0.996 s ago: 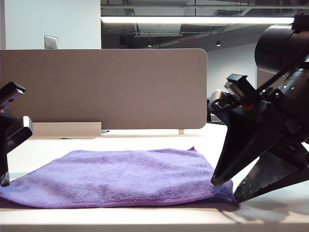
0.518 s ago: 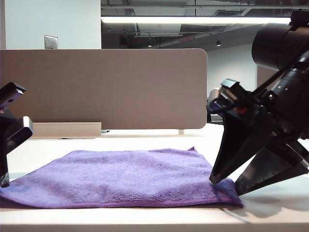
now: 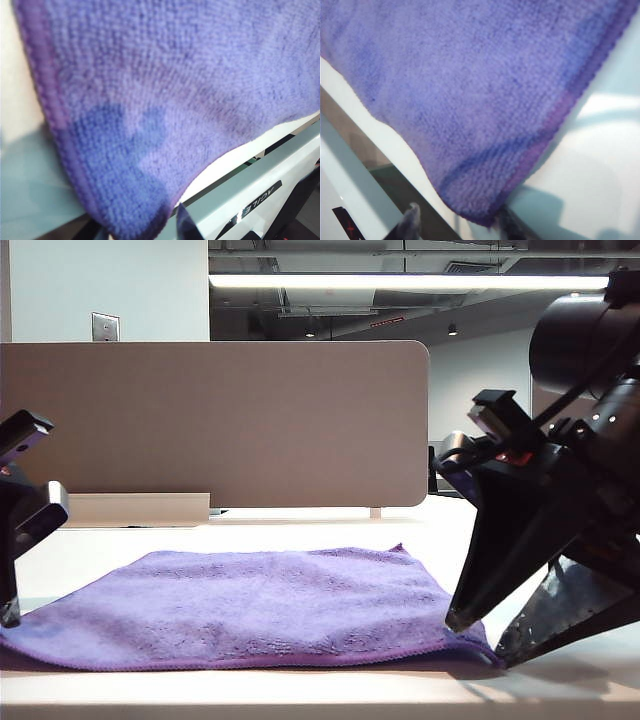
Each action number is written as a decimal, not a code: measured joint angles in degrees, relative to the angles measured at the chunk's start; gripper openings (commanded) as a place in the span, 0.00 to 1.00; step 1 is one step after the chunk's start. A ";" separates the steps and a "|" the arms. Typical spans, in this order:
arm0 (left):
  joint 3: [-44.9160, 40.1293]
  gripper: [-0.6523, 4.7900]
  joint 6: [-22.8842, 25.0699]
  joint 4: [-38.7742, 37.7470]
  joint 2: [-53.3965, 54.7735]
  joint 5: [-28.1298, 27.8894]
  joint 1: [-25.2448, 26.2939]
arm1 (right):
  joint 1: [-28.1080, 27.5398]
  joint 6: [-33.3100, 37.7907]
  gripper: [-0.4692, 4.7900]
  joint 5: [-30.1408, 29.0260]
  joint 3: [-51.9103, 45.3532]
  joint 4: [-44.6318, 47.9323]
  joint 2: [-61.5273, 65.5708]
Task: Fold the bottom of the cloth upward, then fold it vertically to form a square shape.
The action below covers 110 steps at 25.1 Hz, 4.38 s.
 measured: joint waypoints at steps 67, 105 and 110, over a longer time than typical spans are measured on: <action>-7.26 0.11 -7.17 -8.11 -21.27 5.99 -3.02 | 15.50 15.32 0.08 0.13 -1.03 -4.02 -7.45; 1.40 0.11 -61.75 39.85 -9.11 19.28 1.64 | -7.28 53.88 0.09 -6.29 -0.94 30.56 -2.93; 3.34 0.11 -63.01 39.87 -8.22 18.80 5.73 | -8.41 56.02 0.09 -6.86 -0.90 33.77 -1.33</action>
